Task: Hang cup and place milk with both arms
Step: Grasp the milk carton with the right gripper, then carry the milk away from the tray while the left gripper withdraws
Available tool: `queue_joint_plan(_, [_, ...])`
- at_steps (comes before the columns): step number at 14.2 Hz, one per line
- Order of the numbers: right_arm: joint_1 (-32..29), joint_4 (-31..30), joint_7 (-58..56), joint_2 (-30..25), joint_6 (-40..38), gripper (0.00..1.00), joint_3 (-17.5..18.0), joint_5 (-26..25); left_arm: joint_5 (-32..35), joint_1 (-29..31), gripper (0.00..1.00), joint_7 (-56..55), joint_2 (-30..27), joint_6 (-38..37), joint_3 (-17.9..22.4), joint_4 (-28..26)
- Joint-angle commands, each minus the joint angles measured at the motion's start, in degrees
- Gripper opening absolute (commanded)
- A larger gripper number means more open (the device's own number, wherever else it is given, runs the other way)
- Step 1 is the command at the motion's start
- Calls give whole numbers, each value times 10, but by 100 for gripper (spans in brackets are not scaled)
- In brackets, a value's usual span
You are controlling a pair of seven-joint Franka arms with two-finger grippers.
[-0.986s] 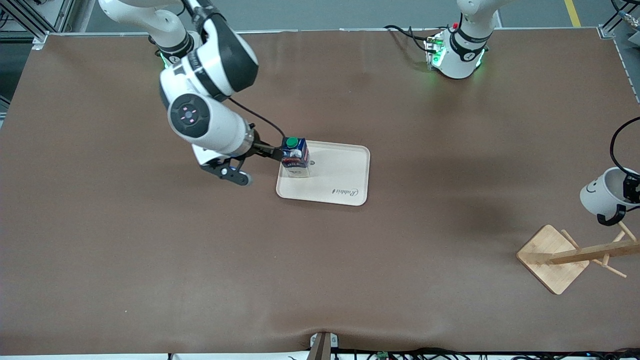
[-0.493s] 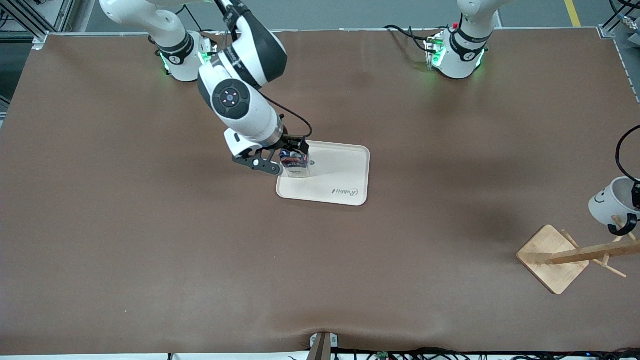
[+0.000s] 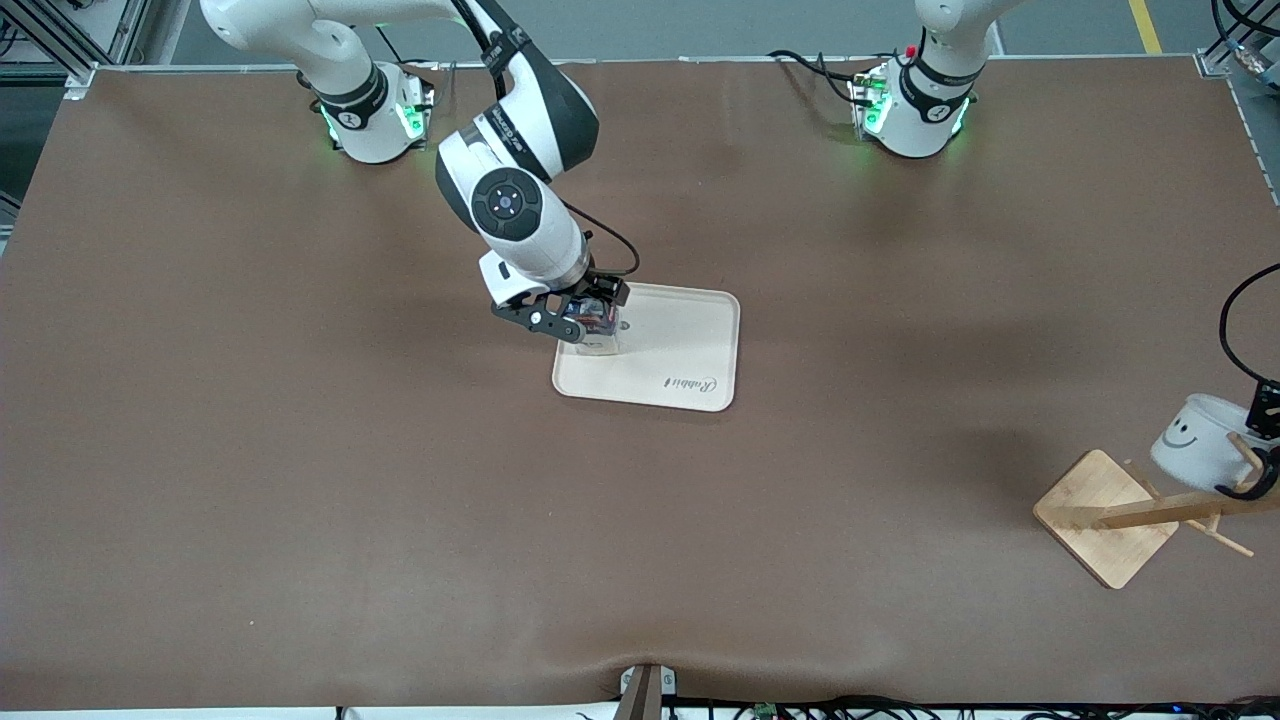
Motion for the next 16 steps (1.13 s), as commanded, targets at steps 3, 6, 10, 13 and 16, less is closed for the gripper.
queue_joint_plan(3, [-14, 36, 29, -10, -66, 0, -7, 1, -6, -10, 100, -74, -21, -17, -7, 11])
queue_joint_plan(6, [-91, 133, -31, -15, -166, 0, -7, 0, -5, -24, 100, -169, -50, -65, -16, 9])
queue_joint_plan(10, [-229, 178, -181, -16, -299, 0, -8, -3, -5, -38, 100, -264, -91, -134, -39, 8])
queue_joint_plan(13, [-382, 168, -391, -12, -322, 0, -8, -5, -5, -39, 100, -337, -122, -181, -72, 8])
queue_joint_plan(16, [-431, 145, -434, -6, -305, 0, -8, -81, -5, -39, 100, -396, -148, -218, -109, 8])
